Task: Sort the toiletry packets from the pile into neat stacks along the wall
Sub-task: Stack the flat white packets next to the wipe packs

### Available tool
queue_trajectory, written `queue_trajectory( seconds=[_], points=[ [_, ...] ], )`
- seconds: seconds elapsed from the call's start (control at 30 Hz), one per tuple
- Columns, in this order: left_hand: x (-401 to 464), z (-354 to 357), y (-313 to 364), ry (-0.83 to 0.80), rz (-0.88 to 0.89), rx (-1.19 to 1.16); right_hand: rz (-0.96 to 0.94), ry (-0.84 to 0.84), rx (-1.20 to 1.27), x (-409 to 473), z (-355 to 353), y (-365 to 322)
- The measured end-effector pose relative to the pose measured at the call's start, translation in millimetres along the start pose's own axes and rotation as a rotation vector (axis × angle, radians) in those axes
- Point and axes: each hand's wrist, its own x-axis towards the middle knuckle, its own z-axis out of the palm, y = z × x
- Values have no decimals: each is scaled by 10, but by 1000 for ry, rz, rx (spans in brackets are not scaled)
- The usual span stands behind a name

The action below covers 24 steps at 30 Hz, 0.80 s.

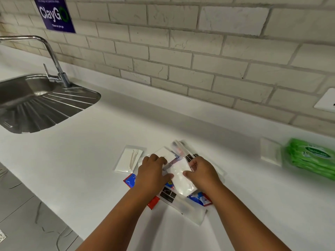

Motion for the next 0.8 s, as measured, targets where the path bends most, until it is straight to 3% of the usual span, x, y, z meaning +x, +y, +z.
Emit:
queue_trajectory(
  seconds=[0.23,0.4,0.53,0.8],
  points=[
    [38,15,283,12,-25,-163,100,98,272,10,-279,138],
    [113,-9,708,-102,-122,-531,167,172,701,-4,-567,310],
    [131,51,1048,-251,-148,-855,164,241,906,-33,-842,500],
    [320,298,1743,-358,-117,-1078,191,370,1029,-66,-1314,1027]
  ],
)
